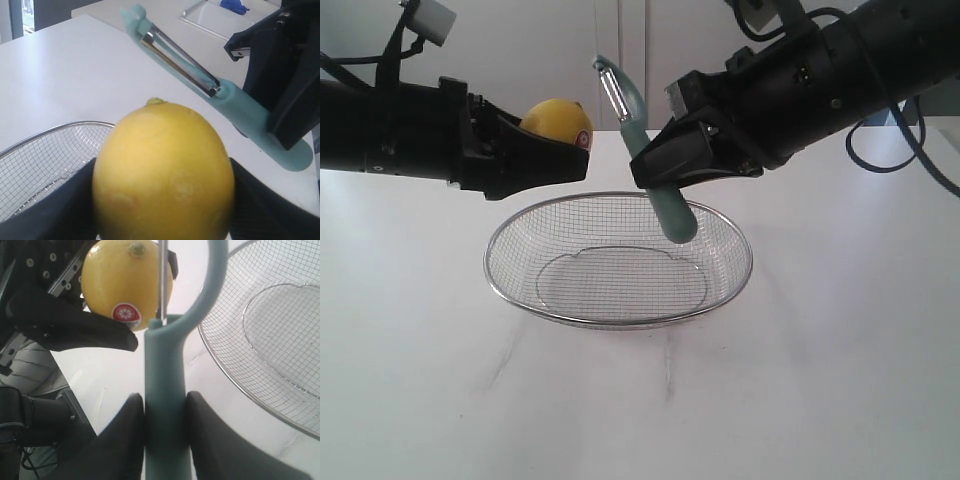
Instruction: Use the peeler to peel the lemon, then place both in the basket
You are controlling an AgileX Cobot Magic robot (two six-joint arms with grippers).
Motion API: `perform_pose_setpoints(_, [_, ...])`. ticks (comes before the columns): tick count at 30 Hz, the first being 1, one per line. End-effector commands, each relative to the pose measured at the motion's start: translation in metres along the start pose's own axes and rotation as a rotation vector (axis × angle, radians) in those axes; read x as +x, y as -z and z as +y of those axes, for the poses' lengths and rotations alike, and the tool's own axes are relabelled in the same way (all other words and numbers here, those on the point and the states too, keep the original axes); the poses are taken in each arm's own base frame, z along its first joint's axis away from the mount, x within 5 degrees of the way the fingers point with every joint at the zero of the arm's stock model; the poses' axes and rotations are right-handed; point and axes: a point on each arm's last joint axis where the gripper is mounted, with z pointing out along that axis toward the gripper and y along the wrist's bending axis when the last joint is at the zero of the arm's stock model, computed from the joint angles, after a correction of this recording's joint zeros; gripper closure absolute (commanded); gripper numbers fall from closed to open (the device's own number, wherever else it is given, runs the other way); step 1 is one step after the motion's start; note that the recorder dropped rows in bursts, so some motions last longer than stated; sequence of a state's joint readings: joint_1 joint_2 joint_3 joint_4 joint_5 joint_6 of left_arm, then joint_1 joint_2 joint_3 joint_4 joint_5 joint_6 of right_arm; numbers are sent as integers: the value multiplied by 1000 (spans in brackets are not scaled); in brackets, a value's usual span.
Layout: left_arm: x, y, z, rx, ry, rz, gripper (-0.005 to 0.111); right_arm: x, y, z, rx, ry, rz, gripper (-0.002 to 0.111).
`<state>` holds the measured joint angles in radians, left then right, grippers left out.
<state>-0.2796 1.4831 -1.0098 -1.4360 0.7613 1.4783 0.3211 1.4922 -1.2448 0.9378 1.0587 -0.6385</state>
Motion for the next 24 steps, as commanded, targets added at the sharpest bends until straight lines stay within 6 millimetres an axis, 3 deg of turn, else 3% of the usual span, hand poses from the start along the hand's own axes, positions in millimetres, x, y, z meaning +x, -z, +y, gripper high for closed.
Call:
perform_pose_setpoints(1, [-2, 0, -1, -8, 4, -15, 107, -1, 3, 2, 1, 15, -15, 108])
perform_pose_setpoints(24, [-1, 0, -1, -9, -5, -4, 107, -1, 3, 1, 5, 14, -20, 108])
